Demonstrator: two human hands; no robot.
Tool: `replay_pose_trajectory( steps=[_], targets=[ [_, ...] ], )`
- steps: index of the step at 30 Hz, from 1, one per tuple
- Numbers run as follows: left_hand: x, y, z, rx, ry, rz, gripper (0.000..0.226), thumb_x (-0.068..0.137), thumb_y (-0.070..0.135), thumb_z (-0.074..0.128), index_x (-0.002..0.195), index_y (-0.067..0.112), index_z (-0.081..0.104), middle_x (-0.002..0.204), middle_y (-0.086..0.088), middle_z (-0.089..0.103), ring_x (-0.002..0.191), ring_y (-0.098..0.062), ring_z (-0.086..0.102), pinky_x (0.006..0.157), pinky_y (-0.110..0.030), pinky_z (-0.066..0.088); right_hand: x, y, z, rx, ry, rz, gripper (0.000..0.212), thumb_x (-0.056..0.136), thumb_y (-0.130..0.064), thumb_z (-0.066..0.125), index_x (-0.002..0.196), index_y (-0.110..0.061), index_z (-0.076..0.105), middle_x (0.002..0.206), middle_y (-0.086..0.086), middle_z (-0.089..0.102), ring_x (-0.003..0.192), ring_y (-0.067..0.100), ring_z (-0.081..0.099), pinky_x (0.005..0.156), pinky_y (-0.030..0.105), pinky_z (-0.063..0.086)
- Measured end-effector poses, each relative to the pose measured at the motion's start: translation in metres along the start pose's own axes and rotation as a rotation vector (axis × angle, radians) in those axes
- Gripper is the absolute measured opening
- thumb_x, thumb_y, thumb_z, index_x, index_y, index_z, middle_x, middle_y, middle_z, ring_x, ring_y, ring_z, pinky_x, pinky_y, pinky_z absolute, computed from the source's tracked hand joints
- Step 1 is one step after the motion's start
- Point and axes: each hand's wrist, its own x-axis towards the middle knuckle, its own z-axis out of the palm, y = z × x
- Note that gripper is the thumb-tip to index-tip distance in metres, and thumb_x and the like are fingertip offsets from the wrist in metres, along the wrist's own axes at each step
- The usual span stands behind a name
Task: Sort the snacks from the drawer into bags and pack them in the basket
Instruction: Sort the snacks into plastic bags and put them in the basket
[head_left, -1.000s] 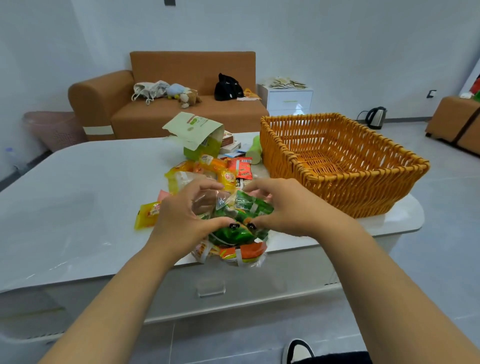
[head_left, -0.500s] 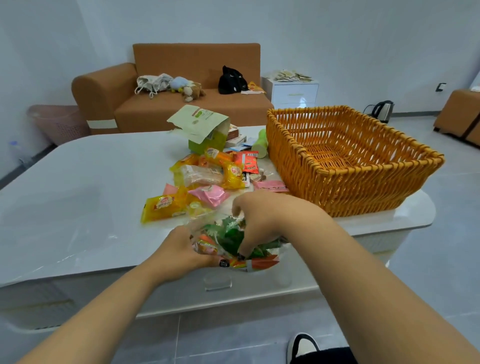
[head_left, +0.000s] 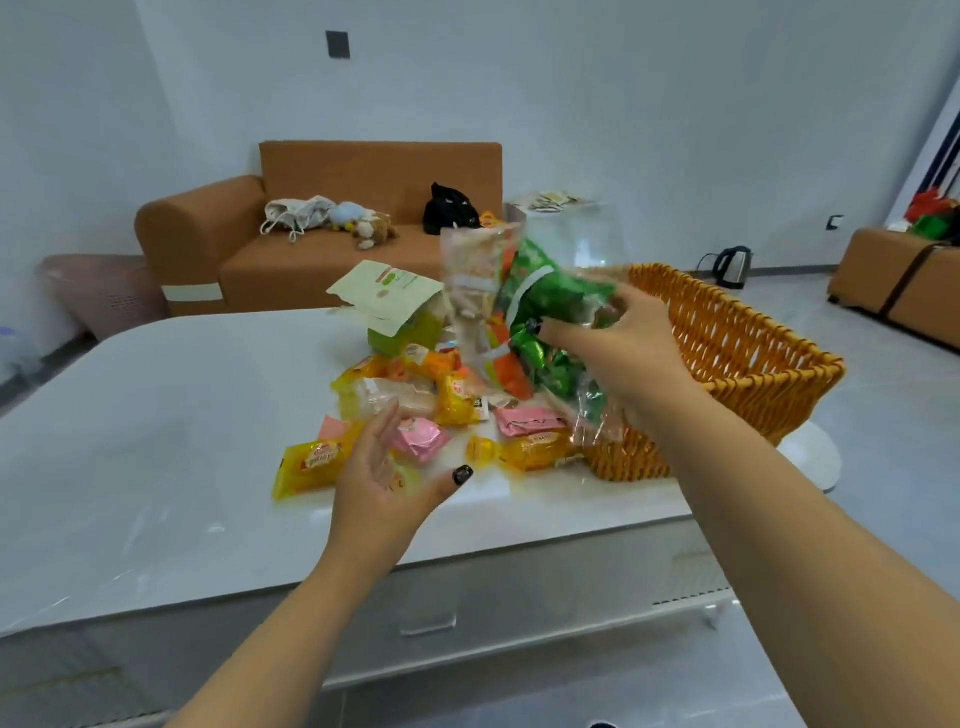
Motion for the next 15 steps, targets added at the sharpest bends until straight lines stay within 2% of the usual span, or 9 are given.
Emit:
replay_pose_trajectory(
  steps=[3, 6, 10, 12, 14, 15],
  targets=[
    [-0.005, -0.001, 0.011, 0.026, -0.086, -0.01, 0.099, 0.055, 0.042, 0.09, 0.141, 0.034, 0.043, 0.143, 0.017, 0.049, 0.129, 0.01, 0.044, 0.107, -0.019, 0.036, 0.022, -0.002, -0.021, -0.029, 0.345, -0.131, 0.04, 0.075, -0.019, 0.08, 0.108, -0.031, 0.061, 0.1, -0.012, 0.066, 0.093, 0.007, 0.064, 0.08, 0.025, 0.055],
    [-0.007, 0.002, 0.019, 0.051, -0.143, -0.01, 0.1, 0.056, 0.045, 0.091, 0.142, 0.037, 0.04, 0.139, 0.018, 0.052, 0.129, 0.007, 0.046, 0.11, -0.024, 0.035, 0.041, 0.008, -0.043, -0.27, 0.471, -0.169, 0.041, 0.078, -0.02, 0.076, 0.117, -0.019, 0.063, 0.102, -0.007, 0.064, 0.092, 0.01, 0.06, 0.079, 0.025, 0.051],
    [-0.012, 0.002, 0.02, 0.087, -0.298, -0.031, 0.098, 0.056, 0.046, 0.092, 0.14, 0.041, 0.042, 0.134, 0.02, 0.058, 0.128, 0.007, 0.047, 0.11, -0.027, 0.036, 0.063, 0.033, -0.068, -0.594, 0.338, -0.038, 0.043, 0.078, -0.022, 0.075, 0.119, -0.017, 0.063, 0.105, 0.002, 0.067, 0.094, 0.02, 0.061, 0.079, 0.035, 0.053],
    [-0.014, 0.001, 0.02, 0.098, -0.351, -0.044, 0.093, 0.055, 0.046, 0.091, 0.137, 0.038, 0.048, 0.131, 0.019, 0.061, 0.127, 0.005, 0.049, 0.11, -0.03, 0.038, 0.076, 0.039, -0.073, -0.717, 0.241, 0.087, 0.049, 0.078, -0.023, 0.076, 0.124, -0.016, 0.059, 0.105, 0.006, 0.067, 0.087, 0.022, 0.062, 0.07, 0.034, 0.054],
    [-0.016, 0.001, 0.022, 0.11, -0.381, -0.048, 0.084, 0.056, 0.045, 0.09, 0.132, 0.037, 0.054, 0.128, 0.021, 0.062, 0.126, 0.004, 0.051, 0.11, -0.031, 0.04, 0.09, 0.032, -0.072, -0.837, 0.108, 0.219, 0.059, 0.078, -0.025, 0.077, 0.131, -0.012, 0.053, 0.095, 0.006, 0.062, 0.073, 0.019, 0.058, 0.057, 0.029, 0.049],
    [-0.017, 0.0, 0.022, 0.121, -0.398, -0.05, 0.08, 0.057, 0.044, 0.09, 0.129, 0.036, 0.057, 0.127, 0.022, 0.063, 0.126, 0.004, 0.051, 0.109, -0.03, 0.04, 0.096, 0.026, -0.069, -0.906, 0.036, 0.275, 0.065, 0.077, -0.027, 0.078, 0.133, -0.01, 0.05, 0.094, 0.006, 0.058, 0.072, 0.019, 0.056, 0.056, 0.028, 0.047]
  ],
)
